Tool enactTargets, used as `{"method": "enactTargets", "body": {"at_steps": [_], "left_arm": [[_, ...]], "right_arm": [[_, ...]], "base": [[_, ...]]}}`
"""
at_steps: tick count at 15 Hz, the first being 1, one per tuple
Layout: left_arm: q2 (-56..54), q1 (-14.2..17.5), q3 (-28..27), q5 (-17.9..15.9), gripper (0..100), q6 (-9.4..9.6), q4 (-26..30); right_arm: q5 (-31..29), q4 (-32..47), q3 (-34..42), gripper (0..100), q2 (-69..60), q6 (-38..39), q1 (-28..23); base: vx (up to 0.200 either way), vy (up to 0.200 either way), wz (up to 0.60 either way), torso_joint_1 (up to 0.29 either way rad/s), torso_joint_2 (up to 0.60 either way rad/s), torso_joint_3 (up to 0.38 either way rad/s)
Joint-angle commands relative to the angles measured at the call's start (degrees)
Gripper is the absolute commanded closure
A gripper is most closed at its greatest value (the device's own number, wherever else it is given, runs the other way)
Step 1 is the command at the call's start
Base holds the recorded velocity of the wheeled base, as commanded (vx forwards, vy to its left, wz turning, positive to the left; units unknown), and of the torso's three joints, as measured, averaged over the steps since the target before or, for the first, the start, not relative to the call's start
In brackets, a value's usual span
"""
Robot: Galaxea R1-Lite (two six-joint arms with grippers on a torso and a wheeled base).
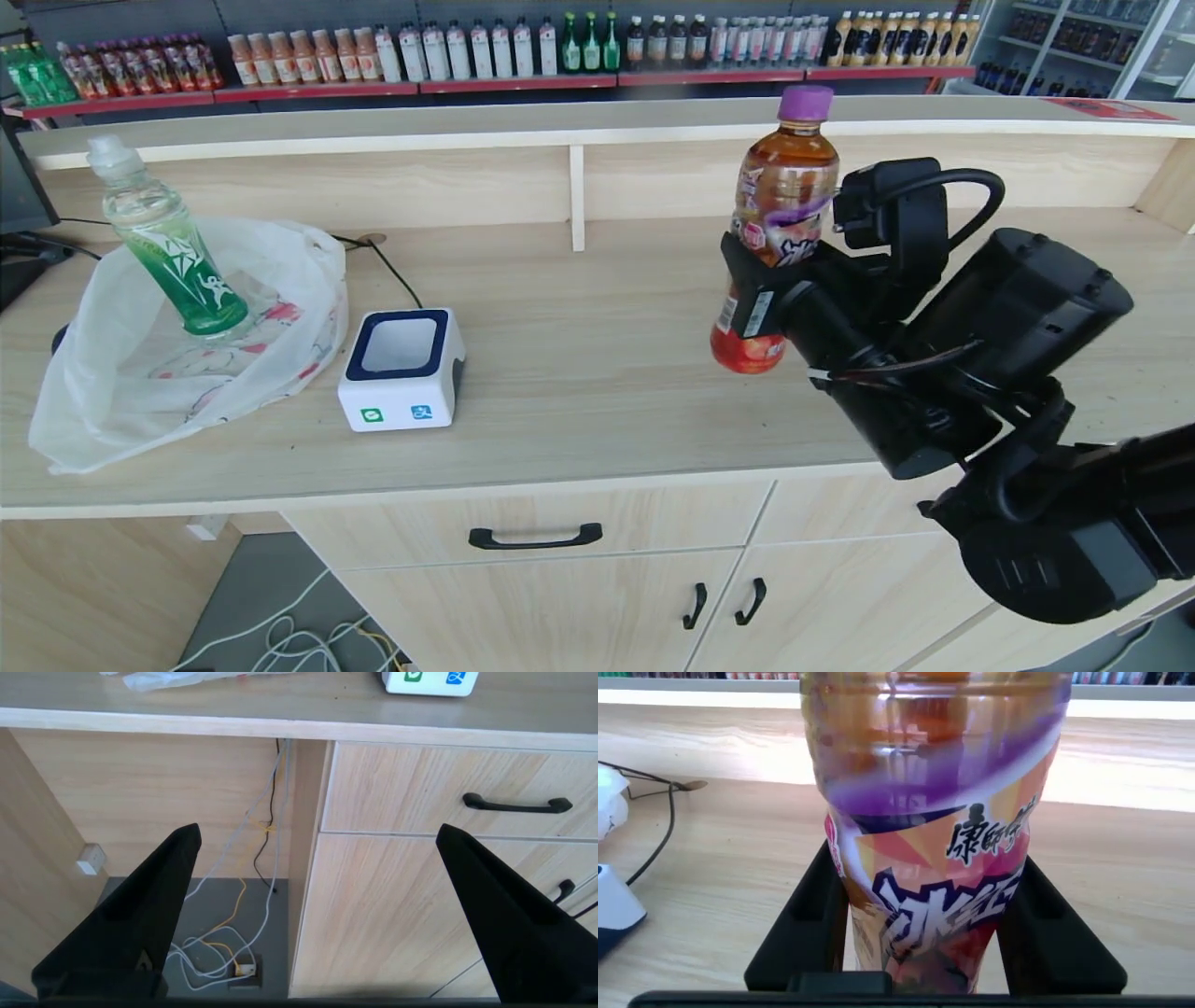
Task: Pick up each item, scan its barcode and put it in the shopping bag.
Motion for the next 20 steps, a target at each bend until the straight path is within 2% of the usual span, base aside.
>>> {"method": "enactTargets", "body": {"at_steps": [1, 5, 8, 14, 17, 20], "left_arm": [[0.0, 0.0, 0.0, 0.0, 0, 0.00, 0.0], [0.0, 0.0, 0.0, 0.0, 0, 0.00, 0.0], [0.0, 0.0, 0.0, -0.1, 0, 0.00, 0.0], [0.0, 0.0, 0.0, 0.0, 0, 0.00, 0.0], [0.0, 0.0, 0.0, -0.1, 0, 0.00, 0.0], [0.0, 0.0, 0.0, -0.1, 0, 0.00, 0.0]], "right_arm": [[0.0, 0.0, 3.2, 100, -5.0, 0.0, 0.1], [0.0, -0.2, 11.1, 100, -13.1, 0.0, 3.1], [0.1, -0.5, 19.8, 100, -17.5, 0.1, 5.3], [1.0, -0.5, 23.4, 100, -22.5, 1.0, 6.7], [7.0, -0.5, 24.4, 100, -23.1, 2.2, 6.8], [14.6, -0.5, 25.5, 100, -23.7, 6.6, 7.2]], "base": [[0.000, 0.000, 0.00, 0.000, 0.00, 0.000], [0.000, 0.000, 0.00, 0.000, 0.00, 0.000], [0.000, 0.000, 0.00, 0.000, 0.00, 0.000], [0.000, 0.000, 0.00, 0.000, 0.00, 0.000], [0.000, 0.000, 0.00, 0.000, 0.00, 0.000], [0.000, 0.000, 0.00, 0.000, 0.00, 0.000]]}}
